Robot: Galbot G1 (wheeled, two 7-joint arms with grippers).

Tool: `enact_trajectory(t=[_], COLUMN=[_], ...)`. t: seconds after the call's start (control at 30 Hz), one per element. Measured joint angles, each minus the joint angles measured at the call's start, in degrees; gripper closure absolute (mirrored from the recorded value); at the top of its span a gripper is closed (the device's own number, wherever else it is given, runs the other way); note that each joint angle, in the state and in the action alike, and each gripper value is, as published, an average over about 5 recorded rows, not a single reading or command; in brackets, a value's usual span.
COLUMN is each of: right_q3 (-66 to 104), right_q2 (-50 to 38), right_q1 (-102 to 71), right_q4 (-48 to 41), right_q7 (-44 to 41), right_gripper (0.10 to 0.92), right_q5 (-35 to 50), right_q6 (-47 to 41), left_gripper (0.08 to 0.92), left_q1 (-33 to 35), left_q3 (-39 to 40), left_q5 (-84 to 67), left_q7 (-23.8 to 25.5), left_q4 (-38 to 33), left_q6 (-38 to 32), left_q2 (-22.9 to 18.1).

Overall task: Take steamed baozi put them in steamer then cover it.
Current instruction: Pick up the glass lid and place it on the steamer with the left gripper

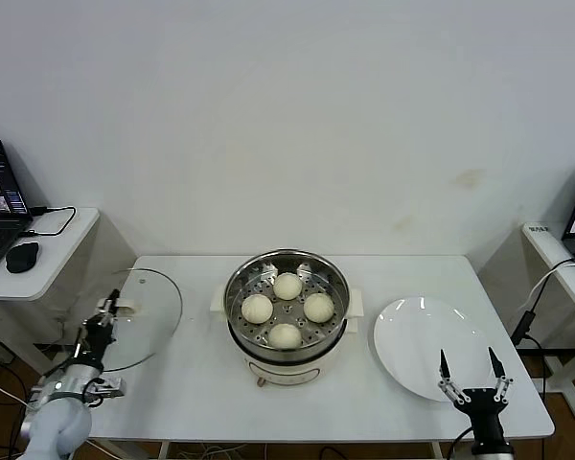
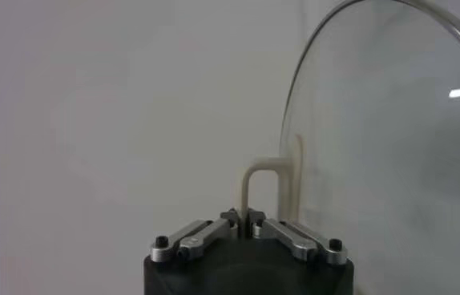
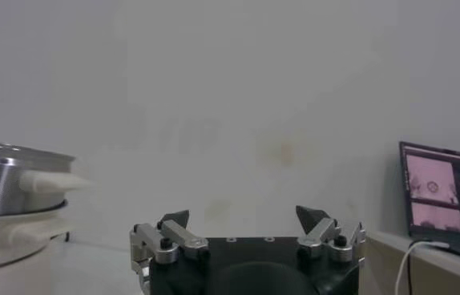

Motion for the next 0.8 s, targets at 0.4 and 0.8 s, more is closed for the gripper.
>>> enact_trajectory(t=[0.4,0.8], right_q3=[-1.8,-3.6], right_q2=[0.5,2.2], right_q1=[0.9,3.4], right_q4=[-0.3,-2.5], right_q7=[1.4,6.8], right_gripper=[0.203,0.202], right_q5=[-2.9,-9.9], right_q6=[0.6,-0.4], left_gripper=[0.871,0.871], left_q1=[6.8,-1.1], left_q3=[1.0,16.5], left_q5=[-12.1,-11.4], left_q7=[10.2,17.2], left_q4=[-22.7,-30.6], left_q6=[15.0,26.7], left_q2=[6.0,7.4])
